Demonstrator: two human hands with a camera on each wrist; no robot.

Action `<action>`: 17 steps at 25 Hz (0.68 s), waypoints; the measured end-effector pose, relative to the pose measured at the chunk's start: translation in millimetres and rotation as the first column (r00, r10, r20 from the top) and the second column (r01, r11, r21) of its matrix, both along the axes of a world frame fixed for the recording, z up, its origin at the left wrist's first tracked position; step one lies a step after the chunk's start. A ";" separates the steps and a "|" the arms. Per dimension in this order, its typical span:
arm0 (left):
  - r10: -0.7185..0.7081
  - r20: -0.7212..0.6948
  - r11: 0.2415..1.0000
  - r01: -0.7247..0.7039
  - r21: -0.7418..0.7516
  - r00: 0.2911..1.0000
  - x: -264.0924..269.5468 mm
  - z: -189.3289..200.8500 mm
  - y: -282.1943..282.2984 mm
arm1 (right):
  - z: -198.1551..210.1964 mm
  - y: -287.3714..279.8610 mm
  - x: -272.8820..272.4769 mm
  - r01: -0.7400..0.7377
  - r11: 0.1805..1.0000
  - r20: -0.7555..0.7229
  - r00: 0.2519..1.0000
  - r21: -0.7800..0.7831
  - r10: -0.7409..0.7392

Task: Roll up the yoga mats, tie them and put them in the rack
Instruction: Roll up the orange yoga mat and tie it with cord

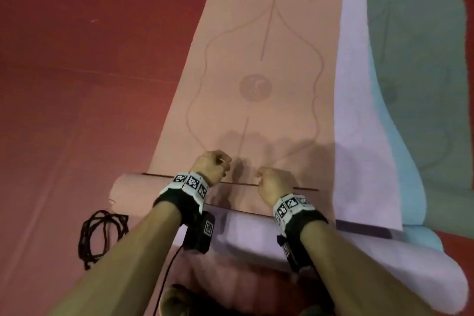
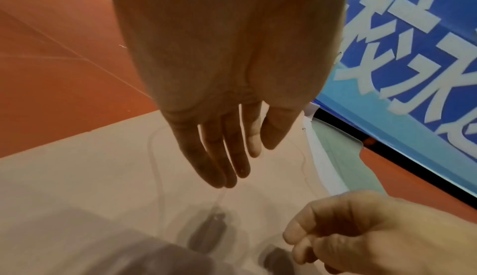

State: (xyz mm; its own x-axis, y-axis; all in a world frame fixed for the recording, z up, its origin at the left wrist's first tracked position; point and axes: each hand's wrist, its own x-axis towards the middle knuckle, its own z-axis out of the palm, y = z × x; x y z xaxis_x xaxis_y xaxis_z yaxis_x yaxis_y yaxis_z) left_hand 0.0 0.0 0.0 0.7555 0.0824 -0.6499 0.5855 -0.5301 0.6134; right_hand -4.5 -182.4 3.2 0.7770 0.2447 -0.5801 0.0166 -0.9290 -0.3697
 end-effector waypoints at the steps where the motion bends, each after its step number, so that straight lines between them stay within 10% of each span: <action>1: -0.023 0.002 1.000 0.023 0.004 1.000 11.0 -14.4 -4.9 | -14.7 1.0 6.9 -0.043 0.998 -0.031 0.999 -0.056 0.041; 6: -0.292 -0.096 0.940 0.304 0.153 0.951 32.3 -68.2 -30.1 | -65.7 -0.8 32.0 -0.216 0.969 -0.209 0.960 -0.120 0.188; 11: -0.614 -0.297 0.720 0.673 0.167 0.731 29.3 -78.8 -49.1 | -60.6 -1.4 47.7 -0.401 0.908 -0.377 0.865 -0.120 0.332; 17: -0.599 -0.519 0.687 0.725 0.057 0.609 14.7 -76.8 -55.9 | -76.5 -1.7 32.2 -0.483 0.871 -0.610 0.718 -0.091 0.335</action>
